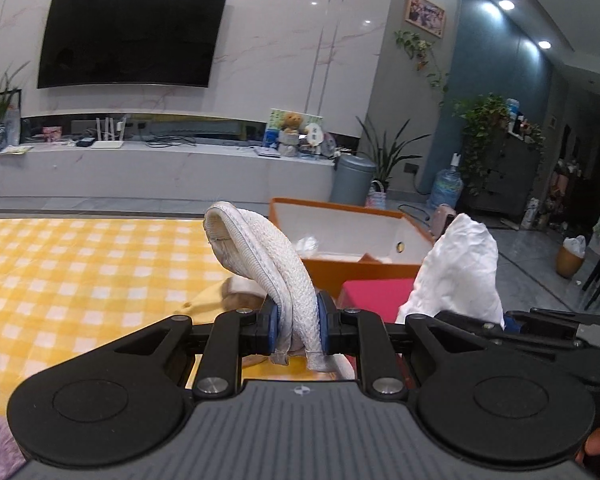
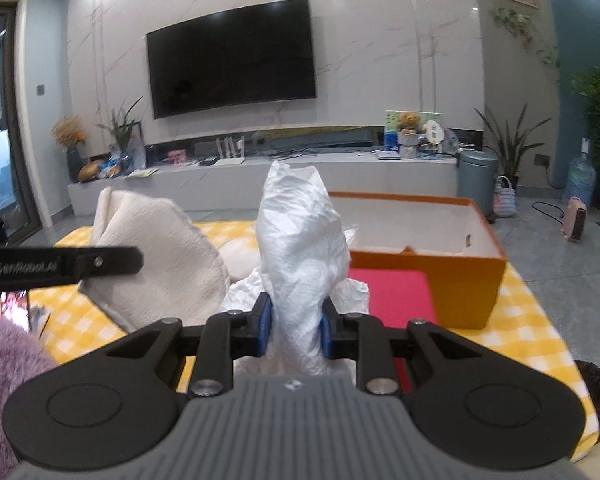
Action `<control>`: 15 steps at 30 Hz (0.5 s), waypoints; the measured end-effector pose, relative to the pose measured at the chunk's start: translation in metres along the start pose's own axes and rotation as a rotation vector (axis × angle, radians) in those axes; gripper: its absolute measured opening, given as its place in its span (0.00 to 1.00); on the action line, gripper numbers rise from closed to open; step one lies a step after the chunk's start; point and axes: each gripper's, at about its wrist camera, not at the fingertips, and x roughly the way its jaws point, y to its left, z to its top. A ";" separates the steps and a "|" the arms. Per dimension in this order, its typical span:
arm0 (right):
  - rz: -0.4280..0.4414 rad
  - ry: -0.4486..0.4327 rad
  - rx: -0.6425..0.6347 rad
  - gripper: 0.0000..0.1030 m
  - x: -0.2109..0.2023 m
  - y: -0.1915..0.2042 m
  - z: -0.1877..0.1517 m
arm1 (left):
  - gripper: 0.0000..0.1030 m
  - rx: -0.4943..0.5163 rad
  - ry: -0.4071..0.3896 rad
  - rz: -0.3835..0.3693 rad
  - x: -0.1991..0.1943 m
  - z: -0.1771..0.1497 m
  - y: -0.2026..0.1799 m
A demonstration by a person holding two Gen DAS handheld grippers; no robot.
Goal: Organize soft objects
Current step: 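Lift both held items and carry them over the orange box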
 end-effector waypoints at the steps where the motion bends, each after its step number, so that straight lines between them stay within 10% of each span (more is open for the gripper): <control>1: -0.008 -0.005 0.004 0.22 0.000 -0.007 0.005 | 0.21 0.000 -0.002 -0.013 0.003 0.004 -0.002; 15: -0.063 -0.003 -0.077 0.22 0.038 -0.065 0.072 | 0.21 0.055 -0.042 -0.104 0.060 0.052 -0.035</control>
